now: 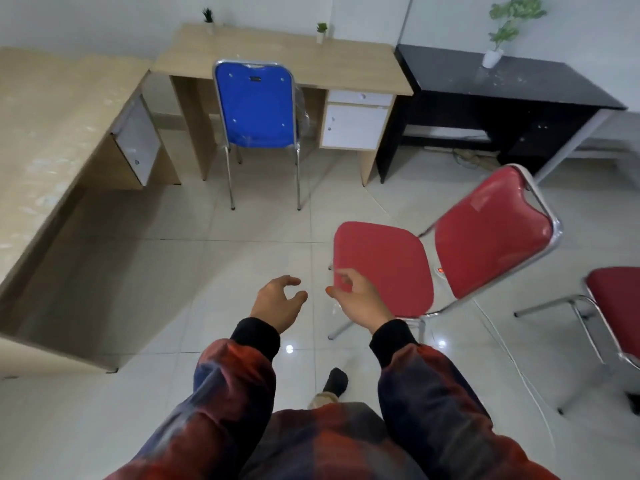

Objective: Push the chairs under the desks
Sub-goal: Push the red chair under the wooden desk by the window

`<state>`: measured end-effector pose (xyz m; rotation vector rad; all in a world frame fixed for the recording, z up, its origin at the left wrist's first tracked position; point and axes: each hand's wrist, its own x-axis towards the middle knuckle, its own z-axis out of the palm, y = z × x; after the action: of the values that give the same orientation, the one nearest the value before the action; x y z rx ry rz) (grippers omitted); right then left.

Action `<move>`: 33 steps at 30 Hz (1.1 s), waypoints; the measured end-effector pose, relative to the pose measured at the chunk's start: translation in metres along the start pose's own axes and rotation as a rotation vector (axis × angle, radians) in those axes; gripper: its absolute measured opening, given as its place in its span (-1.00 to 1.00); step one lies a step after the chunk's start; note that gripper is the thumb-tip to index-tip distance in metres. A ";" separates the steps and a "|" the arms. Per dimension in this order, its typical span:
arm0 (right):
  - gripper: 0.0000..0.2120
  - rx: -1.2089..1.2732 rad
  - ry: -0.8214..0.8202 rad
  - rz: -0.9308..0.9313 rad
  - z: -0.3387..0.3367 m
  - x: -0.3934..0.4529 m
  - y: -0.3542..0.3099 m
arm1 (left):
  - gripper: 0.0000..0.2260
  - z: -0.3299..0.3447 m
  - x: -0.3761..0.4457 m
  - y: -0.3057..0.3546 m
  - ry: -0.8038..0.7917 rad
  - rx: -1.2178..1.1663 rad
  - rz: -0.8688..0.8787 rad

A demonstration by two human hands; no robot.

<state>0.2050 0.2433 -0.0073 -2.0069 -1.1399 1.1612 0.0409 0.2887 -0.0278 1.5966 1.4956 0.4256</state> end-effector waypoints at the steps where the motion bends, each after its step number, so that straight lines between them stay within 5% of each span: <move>1: -0.53 0.001 0.024 0.015 -0.004 -0.009 0.008 | -0.68 0.007 -0.007 0.001 -0.020 0.000 0.012; 15: -0.55 0.027 -0.006 -0.004 -0.040 -0.066 0.056 | -0.68 0.055 -0.066 0.031 -0.014 0.011 0.027; 33: -0.68 0.178 0.177 0.051 -0.192 -0.149 0.205 | -0.68 0.240 -0.182 0.111 -0.164 0.219 0.198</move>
<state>0.4145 0.0046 -0.0139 -1.9663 -0.8714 1.0468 0.2512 0.0463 -0.0184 1.9132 1.2999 0.2388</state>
